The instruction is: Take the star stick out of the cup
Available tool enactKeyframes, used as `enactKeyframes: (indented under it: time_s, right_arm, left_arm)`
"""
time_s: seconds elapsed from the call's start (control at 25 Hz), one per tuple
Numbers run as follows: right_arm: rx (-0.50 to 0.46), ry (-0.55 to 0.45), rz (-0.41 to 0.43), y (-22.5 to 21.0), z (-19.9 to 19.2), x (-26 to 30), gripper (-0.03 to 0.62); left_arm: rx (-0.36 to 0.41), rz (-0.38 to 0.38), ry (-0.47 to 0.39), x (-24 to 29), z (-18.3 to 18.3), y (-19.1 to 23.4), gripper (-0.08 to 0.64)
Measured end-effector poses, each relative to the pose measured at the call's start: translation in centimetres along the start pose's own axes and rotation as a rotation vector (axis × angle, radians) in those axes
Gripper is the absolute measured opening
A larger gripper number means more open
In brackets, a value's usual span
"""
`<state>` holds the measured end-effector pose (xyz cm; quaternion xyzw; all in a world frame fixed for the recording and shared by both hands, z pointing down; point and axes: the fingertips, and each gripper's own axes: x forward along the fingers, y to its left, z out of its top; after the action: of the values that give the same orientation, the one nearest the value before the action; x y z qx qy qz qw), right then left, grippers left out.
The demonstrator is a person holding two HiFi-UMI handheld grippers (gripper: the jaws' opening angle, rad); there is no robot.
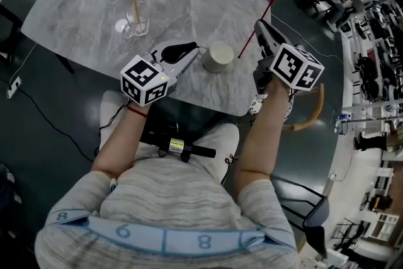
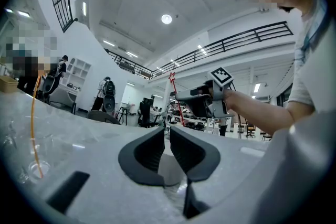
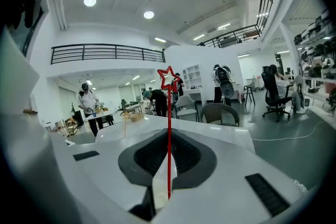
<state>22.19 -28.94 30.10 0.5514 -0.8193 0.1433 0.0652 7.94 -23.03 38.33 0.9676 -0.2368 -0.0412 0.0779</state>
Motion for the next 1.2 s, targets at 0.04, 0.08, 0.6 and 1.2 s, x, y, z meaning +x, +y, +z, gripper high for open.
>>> enactKeyframes:
  time_s: [0.04,0.08,0.6,1.2]
  right_arm:
    - [0.020,0.015,-0.008,-0.6,-0.5,-0.1,0.020]
    - [0.043,0.035,-0.015,-1.2,-1.2,-0.2,0.020]
    - [0.227,0.327,-0.056,-5.5,-13.6,2.5,0.020]
    - [0.155,0.236,-0.054,-4.4,-11.7,2.5,0.043]
  left_arm:
    - [0.000,0.000,0.000,0.0,0.0,0.0,0.028]
    - [0.000,-0.001,0.000,0.0,0.0,0.0,0.028]
    - [0.005,0.000,0.007,0.0,0.1,-0.1,0.028]
    - [0.006,0.008,0.001,0.1,0.4,0.1,0.028]
